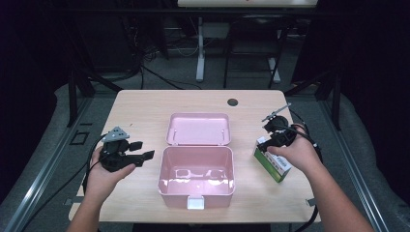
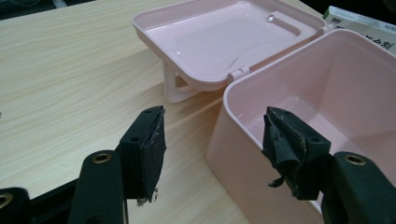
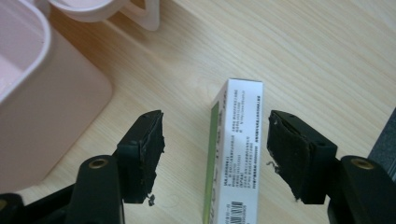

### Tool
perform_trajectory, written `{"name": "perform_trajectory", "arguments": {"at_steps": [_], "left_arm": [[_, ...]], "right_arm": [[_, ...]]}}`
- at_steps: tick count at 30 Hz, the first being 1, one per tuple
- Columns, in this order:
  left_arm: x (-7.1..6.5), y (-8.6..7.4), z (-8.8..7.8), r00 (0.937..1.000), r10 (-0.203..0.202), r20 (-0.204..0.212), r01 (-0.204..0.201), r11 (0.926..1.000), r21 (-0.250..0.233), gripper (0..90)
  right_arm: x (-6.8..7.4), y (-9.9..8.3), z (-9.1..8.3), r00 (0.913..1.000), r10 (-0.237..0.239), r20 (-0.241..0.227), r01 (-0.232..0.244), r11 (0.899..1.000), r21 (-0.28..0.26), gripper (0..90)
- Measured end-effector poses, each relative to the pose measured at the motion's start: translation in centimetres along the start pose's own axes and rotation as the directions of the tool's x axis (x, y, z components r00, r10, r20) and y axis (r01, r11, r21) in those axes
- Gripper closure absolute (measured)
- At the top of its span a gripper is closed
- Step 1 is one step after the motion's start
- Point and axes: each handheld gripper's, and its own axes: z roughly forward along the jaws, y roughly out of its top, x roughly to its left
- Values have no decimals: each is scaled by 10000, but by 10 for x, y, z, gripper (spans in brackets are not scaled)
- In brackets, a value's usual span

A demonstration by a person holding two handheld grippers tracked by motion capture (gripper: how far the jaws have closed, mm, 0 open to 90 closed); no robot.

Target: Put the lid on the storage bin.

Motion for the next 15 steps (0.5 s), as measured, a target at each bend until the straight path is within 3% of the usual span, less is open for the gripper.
{"name": "perform_trajectory", "arguments": {"at_steps": [8,15], "left_arm": [[-2,-1,1,9999,158,44,-159,9998,77,394],[0,-1,1,9998,139,144,-141,9998,116,399]], "right_arm": [[-10,5,2,9998,-33,172,16,9950,1002,377],[-15,6,5,9998,6,190,-45,9788,2048,410]]}}
